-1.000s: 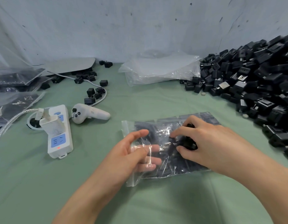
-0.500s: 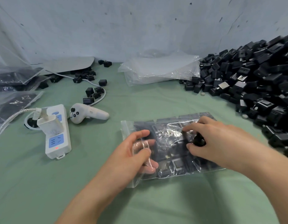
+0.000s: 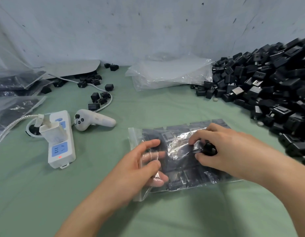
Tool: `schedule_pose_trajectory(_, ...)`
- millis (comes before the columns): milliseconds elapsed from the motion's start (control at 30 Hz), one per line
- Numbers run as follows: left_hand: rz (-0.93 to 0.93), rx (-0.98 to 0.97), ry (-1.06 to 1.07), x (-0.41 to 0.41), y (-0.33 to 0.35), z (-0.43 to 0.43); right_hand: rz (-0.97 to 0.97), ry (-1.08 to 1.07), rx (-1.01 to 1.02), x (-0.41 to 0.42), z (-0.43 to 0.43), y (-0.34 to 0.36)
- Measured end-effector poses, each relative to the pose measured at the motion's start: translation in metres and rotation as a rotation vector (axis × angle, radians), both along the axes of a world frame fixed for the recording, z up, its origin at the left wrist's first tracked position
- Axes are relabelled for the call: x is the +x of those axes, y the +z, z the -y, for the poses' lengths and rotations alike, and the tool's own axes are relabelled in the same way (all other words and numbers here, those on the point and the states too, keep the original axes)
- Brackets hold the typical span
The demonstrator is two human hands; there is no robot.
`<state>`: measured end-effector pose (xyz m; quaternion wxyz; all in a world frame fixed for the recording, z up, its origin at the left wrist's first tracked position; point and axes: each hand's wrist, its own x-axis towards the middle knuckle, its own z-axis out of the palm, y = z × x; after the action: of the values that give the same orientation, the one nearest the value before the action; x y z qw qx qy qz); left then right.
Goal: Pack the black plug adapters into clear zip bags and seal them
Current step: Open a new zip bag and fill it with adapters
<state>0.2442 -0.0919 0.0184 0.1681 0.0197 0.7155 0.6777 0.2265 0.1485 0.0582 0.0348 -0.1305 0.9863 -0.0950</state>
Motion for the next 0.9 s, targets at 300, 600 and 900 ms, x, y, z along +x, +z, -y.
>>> schedule_pose_trajectory(300, -0.322, -0.165, 0.388, -0.002, 0.006, 0.019, -0.103, -0.017, -0.841, 0.003, 0.027, 0.009)
schedule_pose_trajectory(600, -0.625, -0.032, 0.213, 0.026, 0.028, -0.025, 0.070, 0.106, -1.283, 0.018, 0.077, 0.003)
schedule_pose_trajectory(900, -0.575, 0.150, 0.107, 0.033, 0.033, -0.028, 0.218, 0.111, -1.270, 0.022, 0.073, 0.015)
